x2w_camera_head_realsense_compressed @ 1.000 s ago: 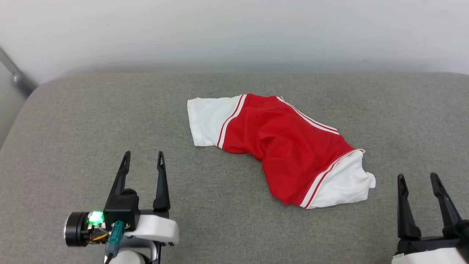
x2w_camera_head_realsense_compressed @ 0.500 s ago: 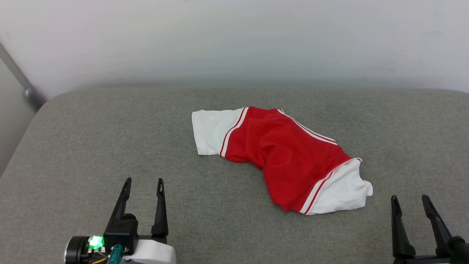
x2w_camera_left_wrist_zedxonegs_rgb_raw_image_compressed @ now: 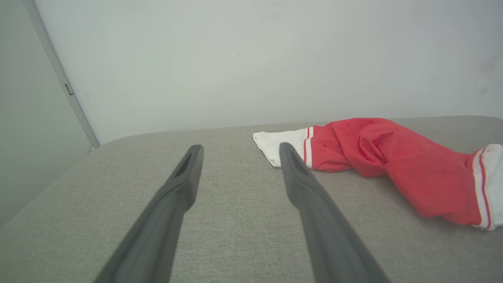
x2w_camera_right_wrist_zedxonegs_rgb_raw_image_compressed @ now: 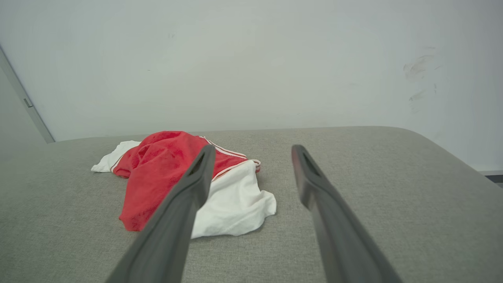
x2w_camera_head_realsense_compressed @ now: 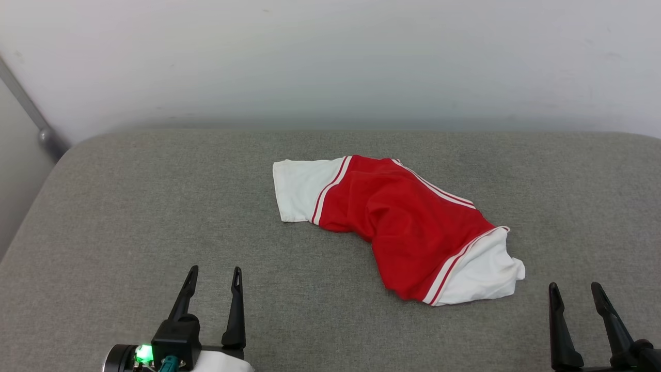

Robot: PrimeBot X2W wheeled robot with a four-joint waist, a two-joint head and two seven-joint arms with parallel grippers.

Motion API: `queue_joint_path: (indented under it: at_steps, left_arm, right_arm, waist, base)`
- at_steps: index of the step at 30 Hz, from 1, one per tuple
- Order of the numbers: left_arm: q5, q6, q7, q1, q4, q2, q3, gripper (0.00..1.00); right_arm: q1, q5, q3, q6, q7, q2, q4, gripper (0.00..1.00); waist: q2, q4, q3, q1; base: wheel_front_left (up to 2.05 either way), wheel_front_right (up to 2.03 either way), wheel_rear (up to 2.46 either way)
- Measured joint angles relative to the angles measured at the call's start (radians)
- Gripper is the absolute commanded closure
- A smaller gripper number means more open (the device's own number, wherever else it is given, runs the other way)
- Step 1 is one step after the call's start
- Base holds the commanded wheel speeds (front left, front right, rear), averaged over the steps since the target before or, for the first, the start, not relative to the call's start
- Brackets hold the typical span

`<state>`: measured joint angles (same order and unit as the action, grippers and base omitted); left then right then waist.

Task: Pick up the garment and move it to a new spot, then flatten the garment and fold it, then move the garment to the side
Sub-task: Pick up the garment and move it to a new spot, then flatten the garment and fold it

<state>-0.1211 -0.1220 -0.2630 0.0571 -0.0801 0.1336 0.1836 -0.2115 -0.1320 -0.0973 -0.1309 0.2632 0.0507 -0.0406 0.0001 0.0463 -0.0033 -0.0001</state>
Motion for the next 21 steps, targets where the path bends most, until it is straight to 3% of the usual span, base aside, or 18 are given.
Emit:
queue_joint_path:
  at_steps: [11, 21]
  left_arm:
    - [0.022, 0.052, 0.000, 0.013, -0.014, -0.042, -0.041, 0.00]
    - [0.039, 0.070, 0.000, 0.017, -0.021, -0.059, -0.070, 0.00]
  right_arm:
    - [0.000, -0.008, 0.007, 0.000, 0.000, 0.000, 0.001, 0.00]
    - [0.000, -0.008, 0.006, 0.000, 0.000, 0.000, -0.009, 0.00]
  waist:
    - [0.0000, 0.004, -0.004, 0.0001]
    - [0.0000, 0.004, -0.005, 0.0001]
  base:
    - [0.00, 0.00, 0.00]
    - [0.00, 0.00, 0.00]
